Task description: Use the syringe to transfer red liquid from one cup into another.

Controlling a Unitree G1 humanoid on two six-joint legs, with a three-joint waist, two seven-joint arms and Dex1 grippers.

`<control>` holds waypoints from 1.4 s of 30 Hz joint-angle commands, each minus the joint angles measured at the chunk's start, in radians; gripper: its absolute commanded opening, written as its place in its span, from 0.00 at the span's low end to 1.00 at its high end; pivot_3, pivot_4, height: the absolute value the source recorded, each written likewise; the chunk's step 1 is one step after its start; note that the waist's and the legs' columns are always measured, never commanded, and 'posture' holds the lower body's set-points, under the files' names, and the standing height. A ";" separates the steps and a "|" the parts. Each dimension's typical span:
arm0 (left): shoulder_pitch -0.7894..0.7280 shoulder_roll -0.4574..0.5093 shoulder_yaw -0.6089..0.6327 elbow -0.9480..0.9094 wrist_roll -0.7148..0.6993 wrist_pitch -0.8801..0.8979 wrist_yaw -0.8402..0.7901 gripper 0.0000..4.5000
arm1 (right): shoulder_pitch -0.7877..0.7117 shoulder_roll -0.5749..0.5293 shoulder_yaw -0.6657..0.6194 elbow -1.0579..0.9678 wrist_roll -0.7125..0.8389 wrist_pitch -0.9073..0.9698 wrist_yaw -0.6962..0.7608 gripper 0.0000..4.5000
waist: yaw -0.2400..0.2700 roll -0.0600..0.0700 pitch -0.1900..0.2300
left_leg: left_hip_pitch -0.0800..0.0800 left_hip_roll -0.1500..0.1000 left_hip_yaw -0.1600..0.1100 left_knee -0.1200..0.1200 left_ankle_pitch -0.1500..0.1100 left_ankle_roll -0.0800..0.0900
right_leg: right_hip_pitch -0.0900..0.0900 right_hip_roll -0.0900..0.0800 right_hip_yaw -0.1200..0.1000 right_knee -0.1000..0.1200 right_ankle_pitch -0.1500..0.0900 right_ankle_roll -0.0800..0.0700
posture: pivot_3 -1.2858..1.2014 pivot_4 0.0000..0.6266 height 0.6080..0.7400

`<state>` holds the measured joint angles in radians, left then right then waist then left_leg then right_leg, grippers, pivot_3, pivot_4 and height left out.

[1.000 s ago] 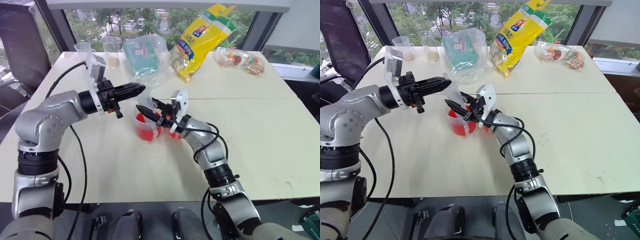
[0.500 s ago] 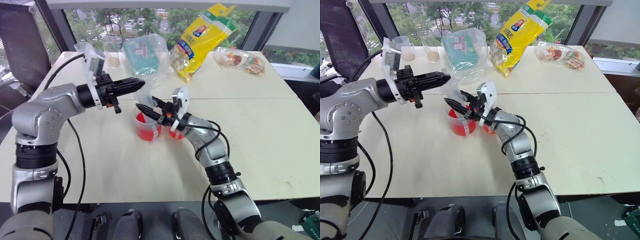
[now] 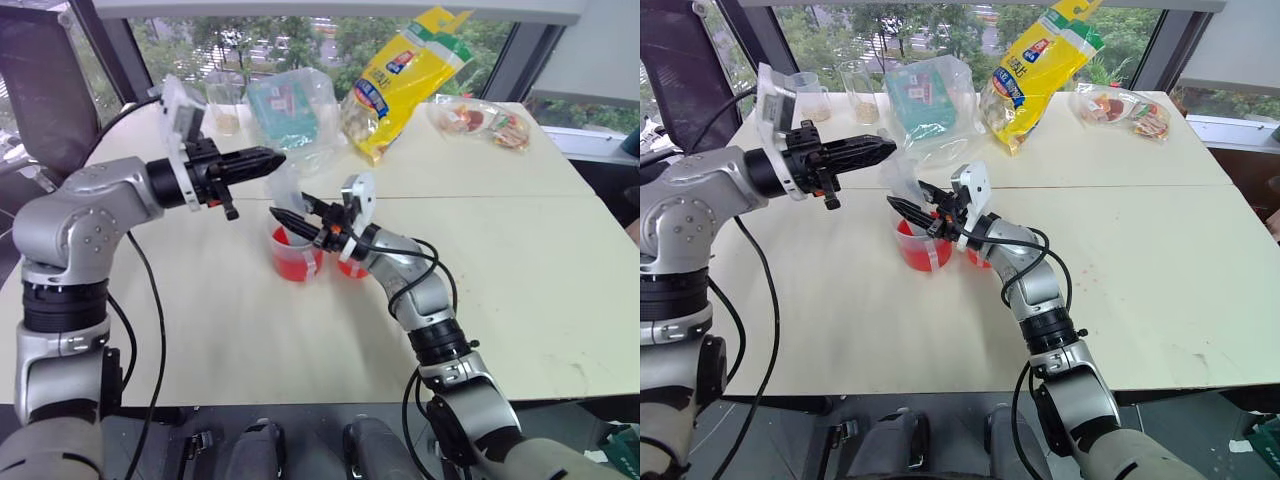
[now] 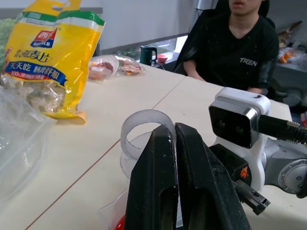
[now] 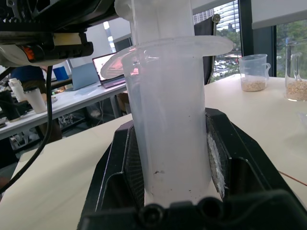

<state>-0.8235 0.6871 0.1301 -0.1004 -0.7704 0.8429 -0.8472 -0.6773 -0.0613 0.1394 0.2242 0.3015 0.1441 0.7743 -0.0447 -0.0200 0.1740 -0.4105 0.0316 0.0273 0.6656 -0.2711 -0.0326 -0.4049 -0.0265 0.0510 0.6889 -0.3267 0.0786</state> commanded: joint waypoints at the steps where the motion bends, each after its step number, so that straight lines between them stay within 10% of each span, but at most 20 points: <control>1: -0.083 0.021 0.084 -0.030 0.002 -0.078 0.015 0.02 | 0.023 -0.004 0.063 0.034 -0.025 0.025 0.053 0.31 | 0.000 0.000 0.000 | 0.000 0.000 0.000 0.000 0.000 0.000 | 0.000 0.000 0.000 0.000 0.000 0.000 | 0.52 0.24 1.00; 13: -0.052 0.000 0.085 -0.051 -0.009 -0.067 0.033 0.02 | 0.009 -0.010 0.049 0.000 -0.012 0.029 0.048 0.31 | 0.000 0.000 0.000 | 0.000 0.000 0.000 0.000 0.000 0.000 | 0.000 0.000 0.000 0.000 0.000 0.000 | 0.52 0.24 1.00; 24: 0.085 0.024 0.083 -0.101 -0.005 -0.056 0.021 0.99 | -0.065 -0.016 -0.011 -0.021 0.015 0.049 0.025 0.31 | -0.001 0.000 0.000 | 0.000 0.000 0.000 0.000 0.000 0.000 | 0.000 0.000 0.000 0.000 0.000 0.000 | 0.52 0.24 1.00; 42: 0.128 0.081 0.133 -0.099 -0.030 -0.066 0.015 0.99 | -0.211 -0.037 -0.199 -0.187 0.161 0.175 -0.133 0.31 | 0.003 0.000 0.000 | 0.000 0.000 0.000 0.000 0.000 0.000 | 0.000 -0.001 0.000 0.000 0.000 0.000 | 0.52 0.24 1.00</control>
<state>-0.6662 0.7619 0.2519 -0.1934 -0.7963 0.7973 -0.8259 -0.8595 -0.0834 -0.0183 0.1081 0.4239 0.3125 0.6599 -0.0422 -0.0198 0.1741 -0.4110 0.0317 0.0268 0.6655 -0.2711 -0.0325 -0.4050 -0.0273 0.0504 0.6887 -0.3267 0.0786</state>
